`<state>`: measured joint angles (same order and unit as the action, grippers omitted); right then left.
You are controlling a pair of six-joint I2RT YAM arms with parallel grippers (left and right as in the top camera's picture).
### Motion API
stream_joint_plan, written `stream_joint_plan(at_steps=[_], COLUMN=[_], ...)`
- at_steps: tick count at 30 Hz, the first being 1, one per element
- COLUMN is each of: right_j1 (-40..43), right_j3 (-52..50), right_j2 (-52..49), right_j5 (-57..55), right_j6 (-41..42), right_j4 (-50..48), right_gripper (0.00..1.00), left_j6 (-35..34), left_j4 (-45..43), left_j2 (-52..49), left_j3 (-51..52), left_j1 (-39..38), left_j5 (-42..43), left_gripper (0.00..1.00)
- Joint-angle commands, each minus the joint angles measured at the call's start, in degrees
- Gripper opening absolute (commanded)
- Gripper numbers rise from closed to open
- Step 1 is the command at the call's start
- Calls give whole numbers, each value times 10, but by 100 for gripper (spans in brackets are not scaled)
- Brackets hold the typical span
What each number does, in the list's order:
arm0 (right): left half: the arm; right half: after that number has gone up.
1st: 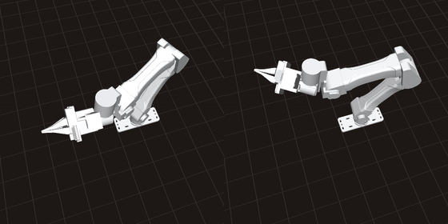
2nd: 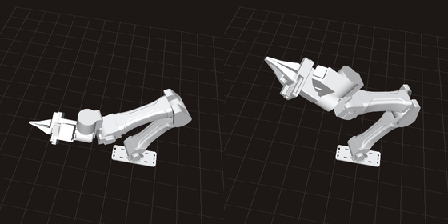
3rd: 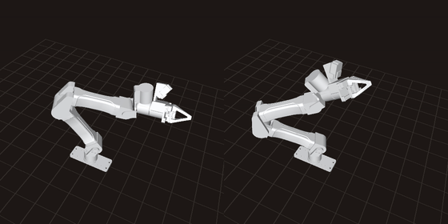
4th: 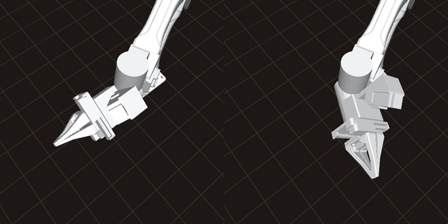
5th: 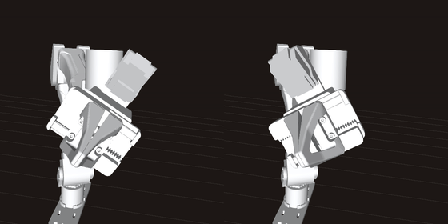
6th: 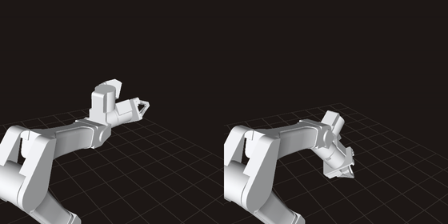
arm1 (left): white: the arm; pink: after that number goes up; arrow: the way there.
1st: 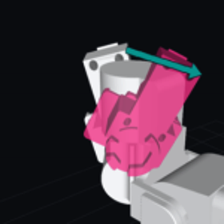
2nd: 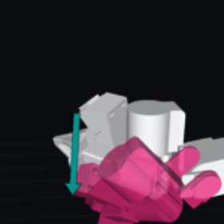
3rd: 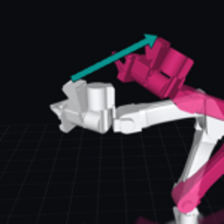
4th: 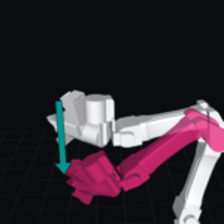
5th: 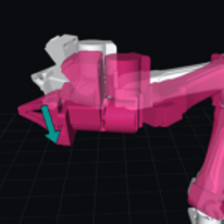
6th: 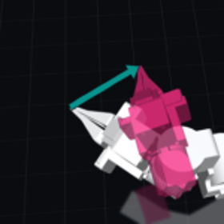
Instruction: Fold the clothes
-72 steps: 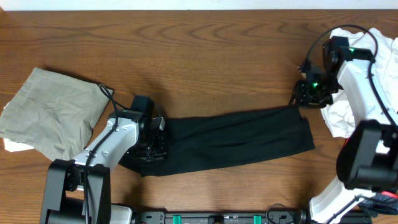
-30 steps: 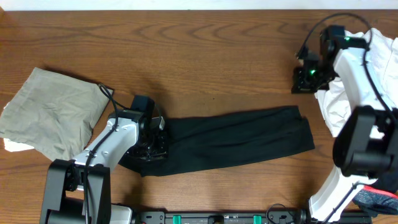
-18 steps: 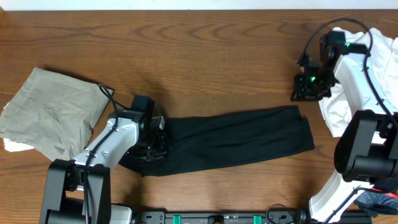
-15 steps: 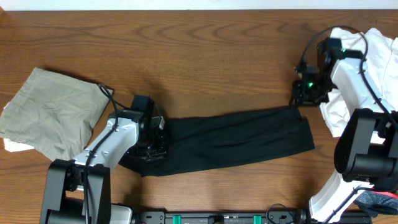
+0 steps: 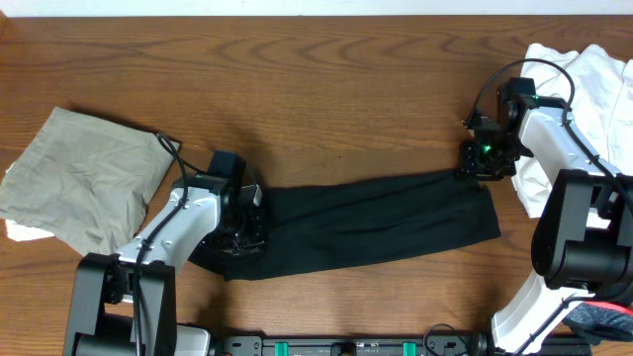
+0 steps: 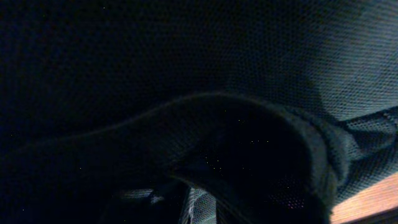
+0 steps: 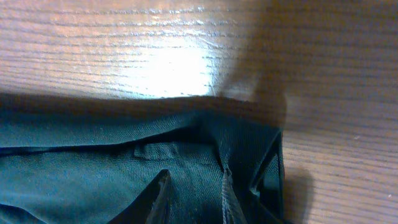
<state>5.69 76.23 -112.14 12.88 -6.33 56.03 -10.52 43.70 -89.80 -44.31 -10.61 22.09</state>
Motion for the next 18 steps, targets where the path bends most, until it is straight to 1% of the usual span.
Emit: stream_joint_plan(at_steps=[1,5,18], right_j1=[-5,-5,-14], right_j3=[-3,-3,-3], right_j2=[-7,-7,-15], right_j5=[9,9,11], right_j6=[1,1,5], right_j4=[-4,-4,-6], right_gripper=[27,28,28], left_j6=[-1,-1,-1], left_j4=[3,3,3], left_j2=[-4,-4,-4], left_j3=[3,3,3], left_j1=[2,2,2], left_j5=[-7,-7,-7], left_gripper=[15,15,15])
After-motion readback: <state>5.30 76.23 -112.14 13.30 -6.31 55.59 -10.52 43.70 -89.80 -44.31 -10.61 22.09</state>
